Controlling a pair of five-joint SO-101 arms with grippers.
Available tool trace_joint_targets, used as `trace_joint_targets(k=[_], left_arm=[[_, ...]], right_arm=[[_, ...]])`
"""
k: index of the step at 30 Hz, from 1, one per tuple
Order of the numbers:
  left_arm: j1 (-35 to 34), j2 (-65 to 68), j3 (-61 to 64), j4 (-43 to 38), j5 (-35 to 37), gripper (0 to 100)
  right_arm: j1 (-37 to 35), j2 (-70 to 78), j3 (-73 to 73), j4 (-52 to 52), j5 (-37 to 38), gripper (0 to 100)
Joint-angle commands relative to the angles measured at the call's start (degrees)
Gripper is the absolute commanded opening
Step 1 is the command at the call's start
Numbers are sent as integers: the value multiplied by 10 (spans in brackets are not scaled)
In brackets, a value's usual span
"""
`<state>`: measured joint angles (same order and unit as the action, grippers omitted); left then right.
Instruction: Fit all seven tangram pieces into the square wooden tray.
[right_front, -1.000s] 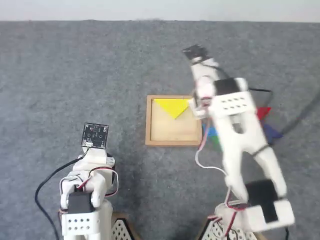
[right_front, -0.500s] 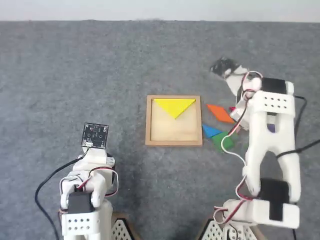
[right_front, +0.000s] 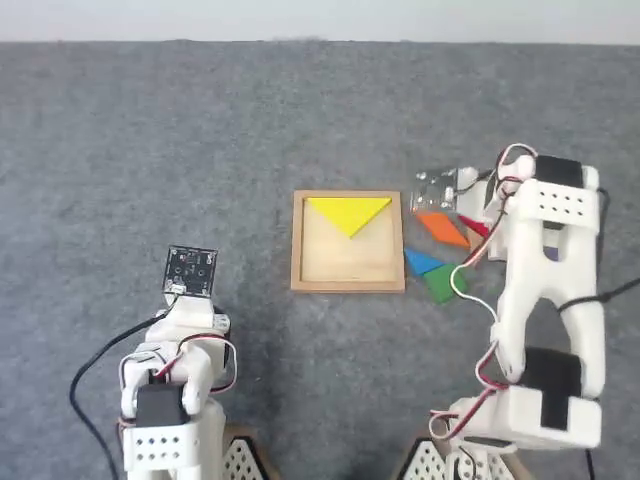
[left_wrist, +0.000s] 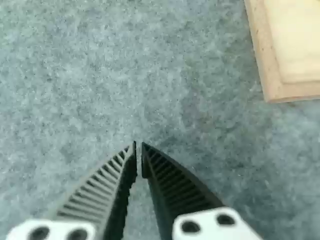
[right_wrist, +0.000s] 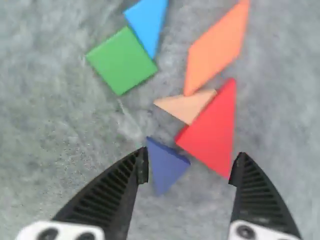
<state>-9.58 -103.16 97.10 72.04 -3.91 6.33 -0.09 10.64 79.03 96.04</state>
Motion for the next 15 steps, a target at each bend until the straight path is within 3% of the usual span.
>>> trace_joint_targets(k=[1,15], left_arm=[[3,-10,-6,2,-1,21],[3,-10,-6,2,-1,21]], right_arm=[[9,18,-29,-39,28,263],[61,81,-28,-143,90,263]])
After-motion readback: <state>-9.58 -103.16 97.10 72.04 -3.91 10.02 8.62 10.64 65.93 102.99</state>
